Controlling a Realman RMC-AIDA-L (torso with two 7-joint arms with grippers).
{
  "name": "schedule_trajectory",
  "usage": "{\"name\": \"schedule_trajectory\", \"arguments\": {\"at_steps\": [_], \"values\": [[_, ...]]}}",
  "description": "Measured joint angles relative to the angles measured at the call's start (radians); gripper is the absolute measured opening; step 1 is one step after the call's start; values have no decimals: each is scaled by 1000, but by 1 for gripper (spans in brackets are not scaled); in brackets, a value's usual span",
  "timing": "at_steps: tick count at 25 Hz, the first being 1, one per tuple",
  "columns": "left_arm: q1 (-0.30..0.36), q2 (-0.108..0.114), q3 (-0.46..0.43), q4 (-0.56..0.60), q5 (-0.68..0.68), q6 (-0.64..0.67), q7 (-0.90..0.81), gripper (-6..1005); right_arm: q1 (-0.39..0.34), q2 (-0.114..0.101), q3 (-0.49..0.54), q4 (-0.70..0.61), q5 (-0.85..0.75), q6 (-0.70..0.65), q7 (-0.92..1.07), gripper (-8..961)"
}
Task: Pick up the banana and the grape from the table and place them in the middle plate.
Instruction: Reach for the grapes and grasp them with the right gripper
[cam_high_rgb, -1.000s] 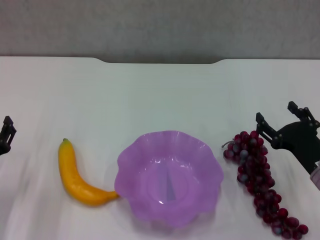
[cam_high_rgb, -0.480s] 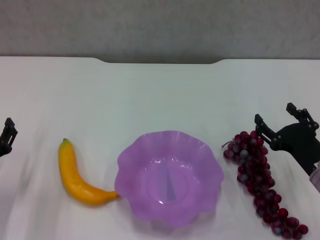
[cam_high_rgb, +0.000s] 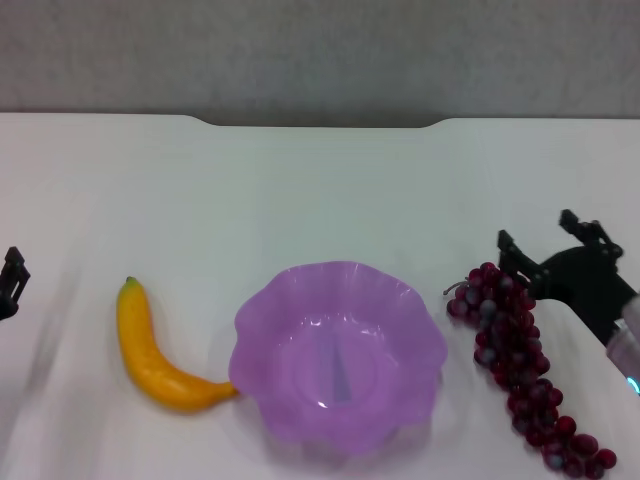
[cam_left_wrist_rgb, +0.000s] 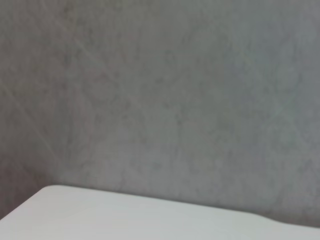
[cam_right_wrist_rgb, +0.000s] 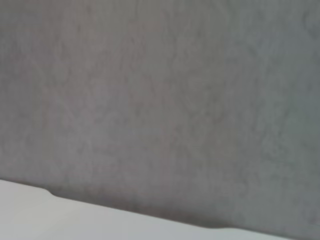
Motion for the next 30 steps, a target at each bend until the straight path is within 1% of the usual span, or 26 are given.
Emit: {"name": "schedule_trajectory", "arguments": {"at_steps": [1,2,3,4,6,7,8,9,10,11,13,14,16,18,22,27,30], "values": [[0,0,0,2,0,-5,2,711,2,-13,4,35,0,38,-4,860],[-1,0,-1,5,0,-14,4,711,2,-31,11,81,-2,87,-11,860],[-2,0,-1,6,0,-22,6,711,-1,-55,25,134,-1,147,-21,859],[-4,0,-1,7,0,-29,6,711,-11,-80,49,200,-2,225,-41,858],[-7,0,-2,7,0,-39,8,711,-39,-115,122,322,-2,394,-98,856],[-8,0,-2,7,0,-42,8,711,-57,-123,175,374,-2,487,-140,855],[-10,0,-2,8,-1,-45,8,711,-82,-125,250,437,-2,602,-198,854],[-12,0,-3,8,-2,-50,8,712,-102,-120,311,481,-2,702,-252,853],[-14,0,-3,8,-3,-54,8,712,-127,-110,387,529,-2,806,-317,852],[-15,0,-3,9,-4,-57,8,712,-151,-95,457,572,-2,899,-378,851],[-20,1,-3,15,-5,-60,8,712,-194,-51,585,647,-3,1033,-492,849],[-22,1,-4,18,-6,-61,8,711,-212,-22,647,682,-3,1100,-545,848],[-24,2,-4,20,-7,-61,8,711,-234,17,749,740,-3,1231,-623,847],[-25,2,-4,18,-6,-62,7,711,-234,24,787,770,-3,1309,-632,845],[-32,2,-4,19,-6,-62,7,712,-207,22,835,784,-5,1421,-576,841],[-36,1,-4,19,-3,-62,7,712,-160,21,921,731,-5,1520,-553,836],[-37,1,-4,19,-2,-61,7,711,-125,20,946,675,-5,1551,-538,834]]}}
